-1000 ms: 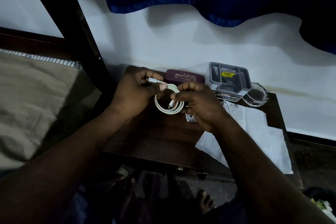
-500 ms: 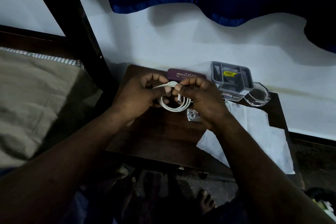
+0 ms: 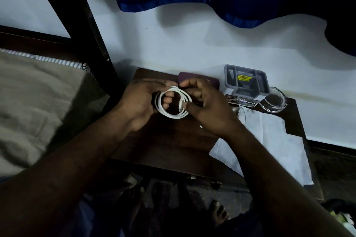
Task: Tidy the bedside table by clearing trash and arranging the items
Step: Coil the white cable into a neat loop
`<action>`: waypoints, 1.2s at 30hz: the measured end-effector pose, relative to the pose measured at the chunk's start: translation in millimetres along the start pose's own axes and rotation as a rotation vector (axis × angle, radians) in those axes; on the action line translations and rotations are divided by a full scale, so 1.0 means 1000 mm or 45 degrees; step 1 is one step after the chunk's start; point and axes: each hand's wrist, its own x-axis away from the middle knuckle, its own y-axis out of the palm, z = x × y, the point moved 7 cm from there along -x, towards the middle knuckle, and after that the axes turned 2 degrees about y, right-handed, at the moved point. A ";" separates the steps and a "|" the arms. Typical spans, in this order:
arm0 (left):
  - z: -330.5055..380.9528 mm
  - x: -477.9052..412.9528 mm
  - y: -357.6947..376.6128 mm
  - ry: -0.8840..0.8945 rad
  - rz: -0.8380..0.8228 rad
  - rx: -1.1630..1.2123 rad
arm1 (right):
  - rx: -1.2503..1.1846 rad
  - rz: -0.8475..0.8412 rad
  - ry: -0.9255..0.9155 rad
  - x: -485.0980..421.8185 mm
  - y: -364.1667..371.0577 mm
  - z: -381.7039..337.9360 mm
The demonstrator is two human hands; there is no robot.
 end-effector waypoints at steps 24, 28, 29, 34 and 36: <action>0.015 0.001 0.014 0.371 -0.101 -0.674 | -0.028 0.326 0.051 -0.003 -0.006 0.009; 0.034 0.013 0.013 0.737 0.048 -1.146 | -0.049 0.299 0.015 -0.001 -0.003 0.004; 0.038 0.016 0.016 0.847 0.050 -1.309 | -0.051 0.291 0.003 -0.001 -0.002 0.003; 0.034 0.012 0.015 0.895 0.037 -1.614 | 0.130 0.258 -0.142 0.000 0.000 -0.003; 0.027 0.004 0.008 0.710 0.054 -1.457 | 0.171 0.222 -0.180 0.000 0.001 -0.005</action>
